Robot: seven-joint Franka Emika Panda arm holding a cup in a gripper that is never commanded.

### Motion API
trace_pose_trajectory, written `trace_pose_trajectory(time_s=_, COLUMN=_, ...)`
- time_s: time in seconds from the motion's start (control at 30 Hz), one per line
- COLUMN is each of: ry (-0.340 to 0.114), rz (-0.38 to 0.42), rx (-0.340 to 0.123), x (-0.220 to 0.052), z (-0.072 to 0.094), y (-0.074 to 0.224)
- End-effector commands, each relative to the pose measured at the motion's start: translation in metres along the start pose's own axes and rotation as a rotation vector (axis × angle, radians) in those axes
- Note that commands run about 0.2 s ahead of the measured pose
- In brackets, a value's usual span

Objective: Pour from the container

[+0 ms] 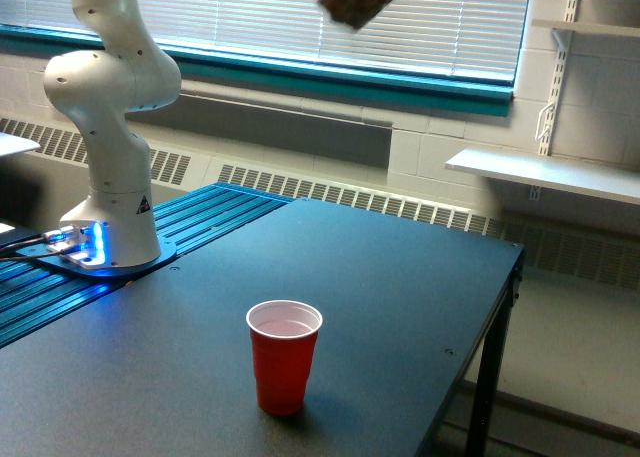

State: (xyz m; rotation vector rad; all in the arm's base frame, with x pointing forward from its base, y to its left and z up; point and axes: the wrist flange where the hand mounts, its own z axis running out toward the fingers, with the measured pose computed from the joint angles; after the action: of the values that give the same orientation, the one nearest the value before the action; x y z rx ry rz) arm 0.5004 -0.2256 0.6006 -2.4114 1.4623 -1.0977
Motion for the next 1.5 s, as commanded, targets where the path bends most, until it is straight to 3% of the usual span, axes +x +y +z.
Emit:
trace_pose_trajectory(time_s=0.03, ry=0.005, rz=0.022, rx=-0.024, x=-0.002, z=0.003, y=0.022)
trace_pose_trajectory(time_s=0.23, ry=0.006, rz=0.023, rx=-0.069, x=-0.012, z=0.011, y=0.041)
trace_pose_trajectory(time_s=0.9, ry=-0.029, rz=0.032, rx=-0.132, x=-0.055, z=0.02, y=0.098)
trace_pose_trajectory(time_s=1.5, ry=-0.07, rz=0.026, rx=-0.203, x=-0.097, z=0.039, y=0.127)
